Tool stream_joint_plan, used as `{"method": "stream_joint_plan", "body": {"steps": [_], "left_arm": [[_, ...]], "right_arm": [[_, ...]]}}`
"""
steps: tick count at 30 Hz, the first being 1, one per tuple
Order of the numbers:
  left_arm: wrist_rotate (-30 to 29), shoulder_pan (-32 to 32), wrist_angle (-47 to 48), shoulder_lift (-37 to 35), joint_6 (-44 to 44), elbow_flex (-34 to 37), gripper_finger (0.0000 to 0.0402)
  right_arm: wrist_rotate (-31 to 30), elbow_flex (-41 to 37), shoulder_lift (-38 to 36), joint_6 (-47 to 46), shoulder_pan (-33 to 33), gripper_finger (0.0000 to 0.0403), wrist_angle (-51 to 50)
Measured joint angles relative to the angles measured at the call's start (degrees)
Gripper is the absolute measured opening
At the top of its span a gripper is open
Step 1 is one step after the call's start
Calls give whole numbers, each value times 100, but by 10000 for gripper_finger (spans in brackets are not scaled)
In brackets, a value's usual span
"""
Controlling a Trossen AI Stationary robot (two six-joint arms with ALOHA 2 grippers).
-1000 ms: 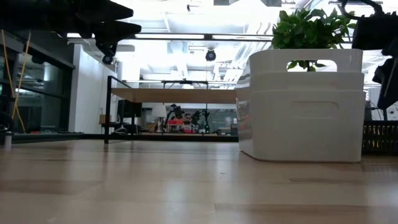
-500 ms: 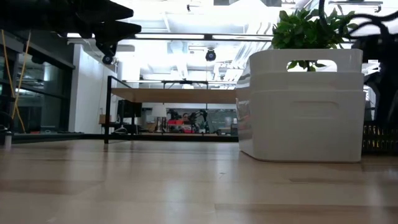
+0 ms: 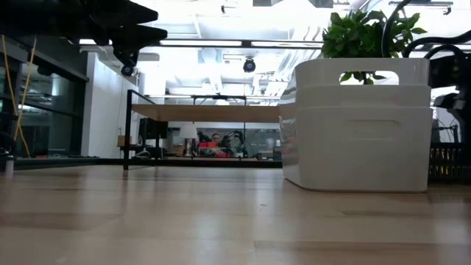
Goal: Stack baskets on shelf by color
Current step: Stack the top right black bin on the bottom right black bin
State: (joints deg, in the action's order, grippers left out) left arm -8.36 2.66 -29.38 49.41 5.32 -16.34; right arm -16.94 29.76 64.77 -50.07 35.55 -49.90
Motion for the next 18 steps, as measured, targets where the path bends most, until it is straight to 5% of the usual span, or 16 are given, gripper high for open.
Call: {"method": "stream_joint_plan", "body": {"steps": [2,18], "left_arm": [[0,0,-1,0,0,0,193],[0,0,1,0,0,0,193]], "right_arm": [[54,99,0,-24,0,14,-192],[-648,2556,0,341,58,2,-1905]]}}
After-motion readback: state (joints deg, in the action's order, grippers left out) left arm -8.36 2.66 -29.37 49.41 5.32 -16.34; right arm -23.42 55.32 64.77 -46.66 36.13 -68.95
